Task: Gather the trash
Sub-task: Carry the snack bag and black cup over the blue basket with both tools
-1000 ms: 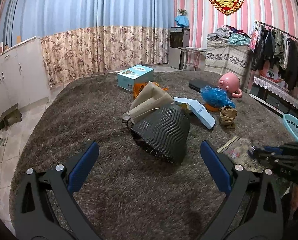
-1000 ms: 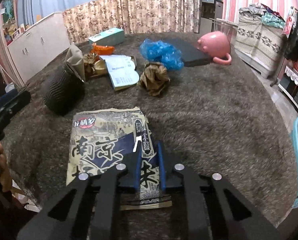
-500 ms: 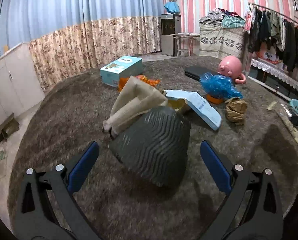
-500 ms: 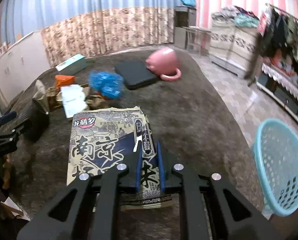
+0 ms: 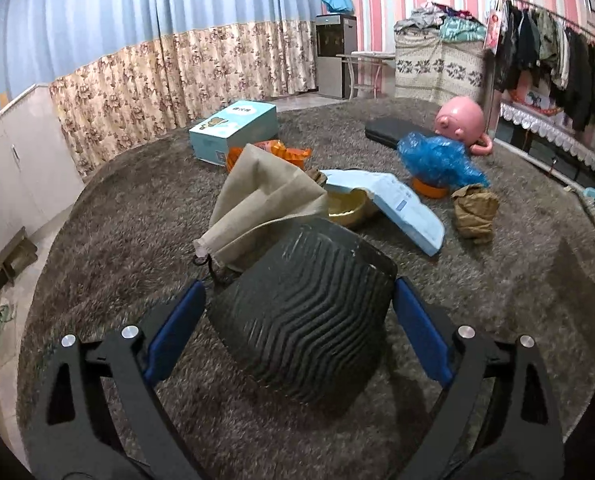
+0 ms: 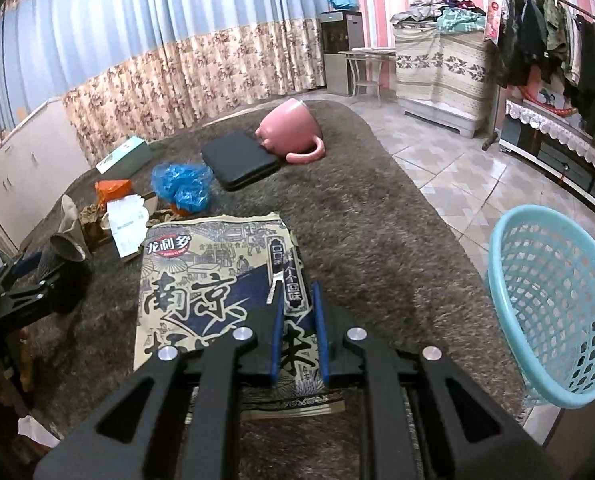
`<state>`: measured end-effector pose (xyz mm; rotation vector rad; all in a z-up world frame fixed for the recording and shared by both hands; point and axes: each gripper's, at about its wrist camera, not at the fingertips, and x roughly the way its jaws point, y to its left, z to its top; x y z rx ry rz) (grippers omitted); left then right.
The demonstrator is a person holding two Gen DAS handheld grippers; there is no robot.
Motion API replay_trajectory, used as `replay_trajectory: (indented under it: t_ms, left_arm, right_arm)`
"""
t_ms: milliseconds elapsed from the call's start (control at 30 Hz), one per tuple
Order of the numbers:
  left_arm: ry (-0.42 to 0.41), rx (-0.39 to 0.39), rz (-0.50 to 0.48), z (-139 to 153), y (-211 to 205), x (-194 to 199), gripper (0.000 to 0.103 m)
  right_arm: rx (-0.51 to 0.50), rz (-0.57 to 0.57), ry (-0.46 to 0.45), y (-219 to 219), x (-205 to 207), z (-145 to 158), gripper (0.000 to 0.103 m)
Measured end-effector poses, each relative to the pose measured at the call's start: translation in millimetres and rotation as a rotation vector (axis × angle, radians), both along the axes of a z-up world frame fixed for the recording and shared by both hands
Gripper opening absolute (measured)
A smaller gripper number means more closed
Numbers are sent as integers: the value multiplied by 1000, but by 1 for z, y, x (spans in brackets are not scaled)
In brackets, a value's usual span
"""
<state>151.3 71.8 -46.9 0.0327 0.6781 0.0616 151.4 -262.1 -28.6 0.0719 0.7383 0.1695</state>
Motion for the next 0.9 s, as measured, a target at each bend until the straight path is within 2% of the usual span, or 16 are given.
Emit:
replay_trajectory:
  t_ms: [267, 400, 600, 900]
  left_arm:
    - [-85, -22, -26, 36, -6, -20, 91]
    - [-110, -33, -82, 53, -31, -12, 91]
    - [-125, -62, -164, 65, -76, 7, 91]
    - [-133, -90, -307, 77, -165, 36, 91]
  right_arm:
    - [9, -44, -24, -13, -2, 6, 15]
    - [-5, -78, -38, -25, -3, 9, 15]
    - [12, -214, -45, -76, 0, 17, 15]
    - [20, -434, -65, -165, -6, 33, 15]
